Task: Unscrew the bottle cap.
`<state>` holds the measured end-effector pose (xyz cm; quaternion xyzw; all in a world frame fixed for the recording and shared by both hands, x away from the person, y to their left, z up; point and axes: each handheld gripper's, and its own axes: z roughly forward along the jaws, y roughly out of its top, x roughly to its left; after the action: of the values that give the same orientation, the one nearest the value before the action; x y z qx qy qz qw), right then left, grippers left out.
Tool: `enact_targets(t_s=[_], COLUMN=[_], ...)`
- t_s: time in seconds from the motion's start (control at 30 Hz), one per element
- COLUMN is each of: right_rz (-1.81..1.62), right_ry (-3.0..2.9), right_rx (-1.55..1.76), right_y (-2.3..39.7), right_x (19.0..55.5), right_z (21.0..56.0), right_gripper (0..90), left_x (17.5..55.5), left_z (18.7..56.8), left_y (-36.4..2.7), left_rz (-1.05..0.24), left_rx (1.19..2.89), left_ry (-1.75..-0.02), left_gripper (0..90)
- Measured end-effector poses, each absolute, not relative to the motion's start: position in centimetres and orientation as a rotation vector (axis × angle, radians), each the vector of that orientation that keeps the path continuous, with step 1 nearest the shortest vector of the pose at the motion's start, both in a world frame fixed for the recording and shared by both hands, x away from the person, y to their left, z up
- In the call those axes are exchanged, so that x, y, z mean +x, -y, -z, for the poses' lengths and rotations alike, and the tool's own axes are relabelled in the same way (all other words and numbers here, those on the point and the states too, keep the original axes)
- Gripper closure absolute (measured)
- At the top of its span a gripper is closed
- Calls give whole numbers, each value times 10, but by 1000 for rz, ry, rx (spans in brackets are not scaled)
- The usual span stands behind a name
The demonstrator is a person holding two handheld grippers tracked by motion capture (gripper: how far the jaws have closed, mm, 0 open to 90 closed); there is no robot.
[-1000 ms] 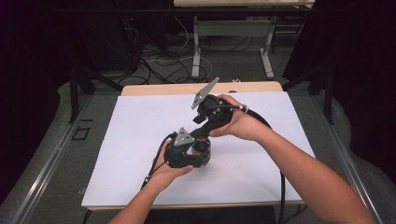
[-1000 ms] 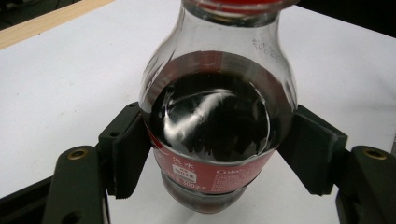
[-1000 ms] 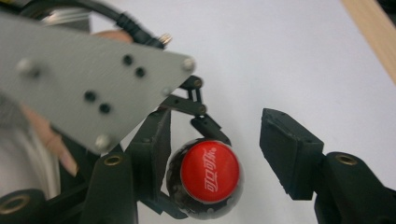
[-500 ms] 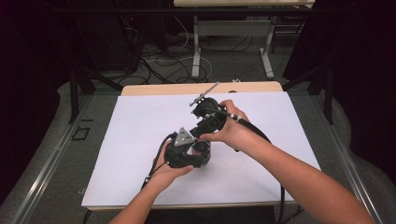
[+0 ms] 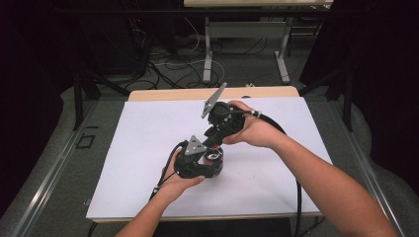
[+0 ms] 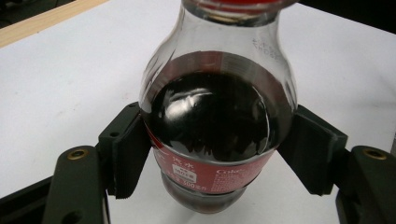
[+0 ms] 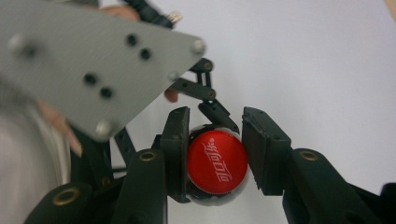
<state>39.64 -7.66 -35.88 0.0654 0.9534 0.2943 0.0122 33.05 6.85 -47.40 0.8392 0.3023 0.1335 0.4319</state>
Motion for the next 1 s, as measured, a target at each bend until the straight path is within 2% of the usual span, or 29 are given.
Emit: enact_targets(t_s=[0.17, 0.2, 0.3, 0.4, 0.6, 0.73, 0.77, 1.0], right_rz=[-917, -918, -953, -957, -961, -913, -906, -813], right_ry=[-2998, -2990, -2946, -2904, -2790, -2746, -2727, -2717], right_rx=[-23, -12, 131, 338, 750, 957, 1012, 1078], right_y=[78, 78, 78, 77, 77, 75, 73, 68], right_x=[401, 401, 398, 393, 387, 383, 381, 378], right_z=[359, 359, 358, 354, 347, 348, 349, 355], right_gripper=[618, 586, 475, 452, 460, 564, 566, 573], left_x=[331, 331, 331, 332, 332, 332, 331, 331], left_z=[475, 475, 474, 474, 474, 474, 474, 473], left_y=[-68, -68, -68, -68, -69, -69, -68, -69], left_rz=[-334, -338, -344, -354, -356, -362, -364, -365], left_rx=[2095, 2093, 2083, 2070, 2072, 2071, 2070, 2066], left_ry=[-748, -748, -756, -754, -760, -756, -759, -763], left_gripper=[301, 301, 301, 301, 301, 301, 301, 301])
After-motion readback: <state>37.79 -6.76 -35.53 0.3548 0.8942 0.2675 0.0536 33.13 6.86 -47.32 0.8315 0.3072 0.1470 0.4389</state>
